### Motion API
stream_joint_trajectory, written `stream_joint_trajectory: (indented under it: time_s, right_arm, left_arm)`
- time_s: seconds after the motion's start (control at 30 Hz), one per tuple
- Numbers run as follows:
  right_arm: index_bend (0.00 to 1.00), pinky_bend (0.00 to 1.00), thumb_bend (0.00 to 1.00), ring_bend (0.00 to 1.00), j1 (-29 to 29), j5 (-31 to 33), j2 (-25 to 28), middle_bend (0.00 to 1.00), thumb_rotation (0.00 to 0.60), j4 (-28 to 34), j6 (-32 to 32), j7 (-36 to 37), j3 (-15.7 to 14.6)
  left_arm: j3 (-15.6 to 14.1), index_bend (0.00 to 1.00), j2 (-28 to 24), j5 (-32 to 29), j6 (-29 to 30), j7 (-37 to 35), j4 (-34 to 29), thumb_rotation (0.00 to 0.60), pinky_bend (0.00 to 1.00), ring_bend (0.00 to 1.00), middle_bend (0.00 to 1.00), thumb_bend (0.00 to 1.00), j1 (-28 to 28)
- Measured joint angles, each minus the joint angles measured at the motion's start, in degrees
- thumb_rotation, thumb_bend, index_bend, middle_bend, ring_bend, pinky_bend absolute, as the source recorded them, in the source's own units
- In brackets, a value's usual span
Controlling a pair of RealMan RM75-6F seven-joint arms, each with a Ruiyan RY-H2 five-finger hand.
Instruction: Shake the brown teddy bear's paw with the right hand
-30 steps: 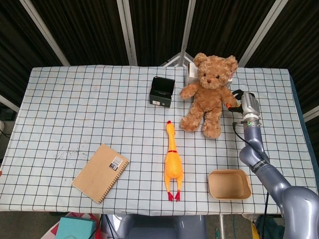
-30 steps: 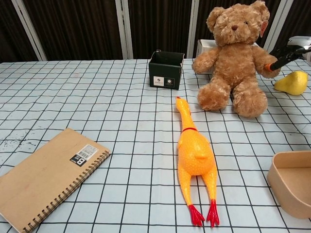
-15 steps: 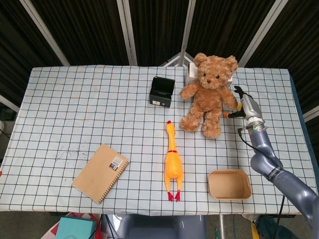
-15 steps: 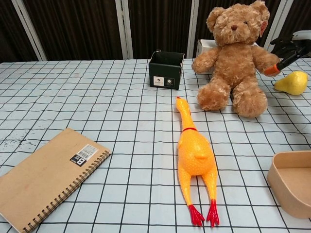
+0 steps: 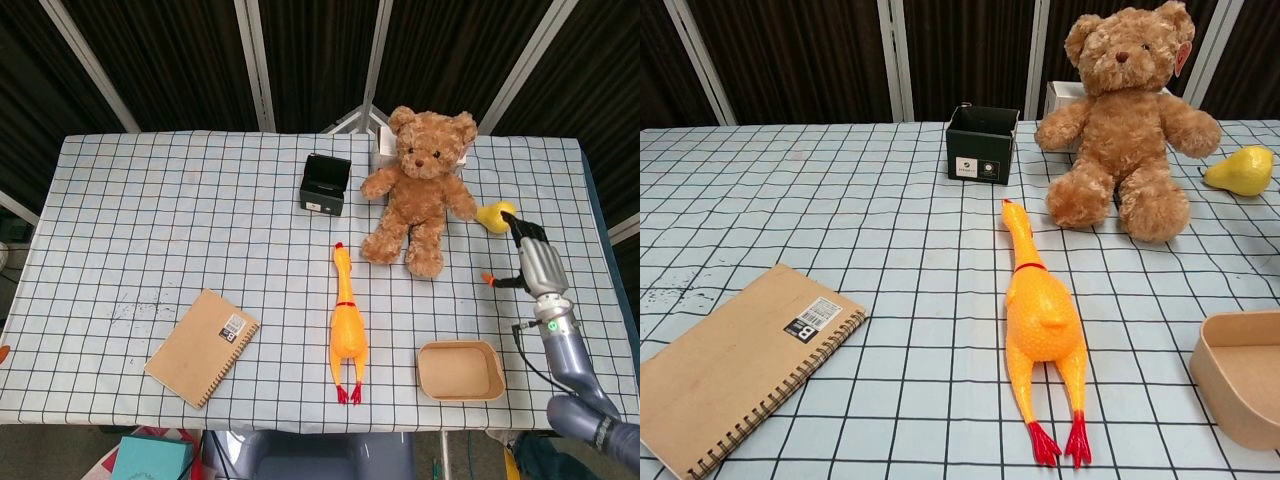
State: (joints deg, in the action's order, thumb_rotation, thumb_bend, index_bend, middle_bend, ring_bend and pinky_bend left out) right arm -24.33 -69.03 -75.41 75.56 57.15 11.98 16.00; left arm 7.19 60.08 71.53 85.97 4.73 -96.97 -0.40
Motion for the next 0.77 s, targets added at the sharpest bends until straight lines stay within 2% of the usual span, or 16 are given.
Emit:
stream_joint_trajectory:
  time_s: [0.2, 0.37, 0.57, 0.77]
  right_arm:
    - [0.05, 0.00, 0.18, 0.10, 7.55, -8.97, 1.88, 0.14, 0.600, 7.45, 14.29, -5.31, -6.22]
    - [0.05, 0.00, 0.18, 0.10, 12.86, -14.27, 3.49, 0.14, 0.600, 12.32, 22.06, -13.46, -11.22]
    - [0.05, 0.00, 0.18, 0.10, 16.04, -16.50, 5.02, 0.14, 0.600, 13.32, 24.26, -20.66, -14.84]
    - [0.05, 0.00, 0.18, 0.10, 17.16, -16.34, 5.21, 0.14, 0.600, 13.70, 26.08, -24.14, -14.68]
  left_arm:
    - [-0.32, 0.23, -0.12, 1.05, 0.75, -0.48, -0.25, 0.600, 0.14, 0.00, 0.00, 0.27, 0.34]
    - [-0.72, 0.23, -0.52, 2.39, 1.51, -1.83, -0.28, 0.600, 0.14, 0.00, 0.00, 0.27, 0.85]
    - [-1.49, 0.23, -1.00, 5.22, 3.17, -4.29, 0.22, 0.600, 0.13, 0.00, 0.00, 0.27, 1.68]
    - [-1.89, 0.23, -1.26, 6.14, 3.15, -5.12, 0.38, 0.600, 0.14, 0.00, 0.00, 0.27, 1.85]
